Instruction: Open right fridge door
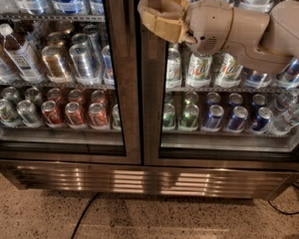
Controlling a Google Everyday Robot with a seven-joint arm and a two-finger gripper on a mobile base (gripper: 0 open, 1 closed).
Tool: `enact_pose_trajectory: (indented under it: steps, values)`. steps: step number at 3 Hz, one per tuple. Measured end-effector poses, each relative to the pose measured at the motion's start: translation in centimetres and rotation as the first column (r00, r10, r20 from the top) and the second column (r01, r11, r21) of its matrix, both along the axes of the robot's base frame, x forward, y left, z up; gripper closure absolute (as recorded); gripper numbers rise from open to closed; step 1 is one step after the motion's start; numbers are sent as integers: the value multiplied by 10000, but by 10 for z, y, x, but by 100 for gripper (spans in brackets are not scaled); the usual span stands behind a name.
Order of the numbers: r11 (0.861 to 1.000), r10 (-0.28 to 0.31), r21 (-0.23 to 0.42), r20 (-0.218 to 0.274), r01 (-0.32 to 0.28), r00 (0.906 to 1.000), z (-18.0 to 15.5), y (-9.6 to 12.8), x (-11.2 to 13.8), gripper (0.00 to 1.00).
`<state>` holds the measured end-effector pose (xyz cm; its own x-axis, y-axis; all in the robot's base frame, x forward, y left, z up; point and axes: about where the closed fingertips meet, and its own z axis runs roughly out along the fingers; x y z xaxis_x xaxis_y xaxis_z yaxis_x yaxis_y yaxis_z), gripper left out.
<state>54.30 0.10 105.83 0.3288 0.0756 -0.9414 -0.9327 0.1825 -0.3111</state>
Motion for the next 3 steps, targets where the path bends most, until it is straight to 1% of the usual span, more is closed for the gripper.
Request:
enact_pose_trajectory:
  steps: [3]
  values:
    - [9999,-84,75,-22,84,10000,-1,0,0,100]
